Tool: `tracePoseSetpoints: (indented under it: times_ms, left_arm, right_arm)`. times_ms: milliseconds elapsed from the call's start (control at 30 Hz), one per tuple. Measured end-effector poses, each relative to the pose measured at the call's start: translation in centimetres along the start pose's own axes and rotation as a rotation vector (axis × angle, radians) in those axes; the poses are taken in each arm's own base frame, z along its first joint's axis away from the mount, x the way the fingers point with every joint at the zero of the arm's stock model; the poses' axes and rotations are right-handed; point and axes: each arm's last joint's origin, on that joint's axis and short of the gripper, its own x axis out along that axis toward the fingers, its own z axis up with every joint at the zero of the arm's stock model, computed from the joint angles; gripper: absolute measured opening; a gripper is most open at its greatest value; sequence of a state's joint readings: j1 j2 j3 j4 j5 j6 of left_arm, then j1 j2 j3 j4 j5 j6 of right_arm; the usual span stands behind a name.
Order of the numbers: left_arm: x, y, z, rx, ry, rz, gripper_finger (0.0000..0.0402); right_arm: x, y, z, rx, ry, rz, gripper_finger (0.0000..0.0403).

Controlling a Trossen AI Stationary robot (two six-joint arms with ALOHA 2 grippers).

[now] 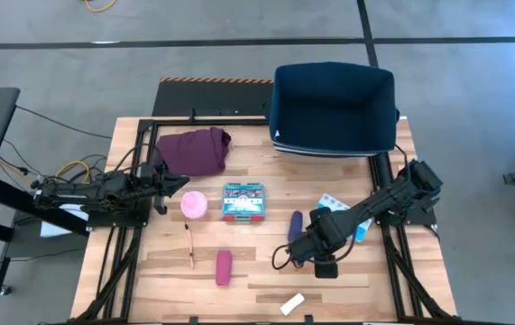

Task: Pick & place medical supplies in basket/bin
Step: Put the red medicine bottle into the blue bin

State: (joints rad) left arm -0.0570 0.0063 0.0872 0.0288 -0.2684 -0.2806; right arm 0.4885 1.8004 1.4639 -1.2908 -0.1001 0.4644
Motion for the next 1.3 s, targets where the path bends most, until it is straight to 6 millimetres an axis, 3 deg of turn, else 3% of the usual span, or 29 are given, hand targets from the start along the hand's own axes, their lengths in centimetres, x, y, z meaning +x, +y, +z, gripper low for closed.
tracePoseSetpoints:
  times_ms: [700, 1067, 1300]
  left_arm:
    - [0.0, 0.1, -0.1, 0.008, 0.014, 0.008, 0.0]
    - [0.0, 0.1, -0.2, 0.014, 0.016, 0.01, 0.0]
    - [0.0, 0.1, -0.4, 0.021, 0.041, 0.016, 0.0]
  right_arm:
    - [0.2, -0.5, 0.2, 0.012, -0.01, -0.048, 0.0224]
    - [0.3, 0.5, 1.4, -0.037, -0.17, -0.026, 0.0224]
    - [1.3, 0.8, 1.0, -0.266, -0.155, -0.052, 0.0224]
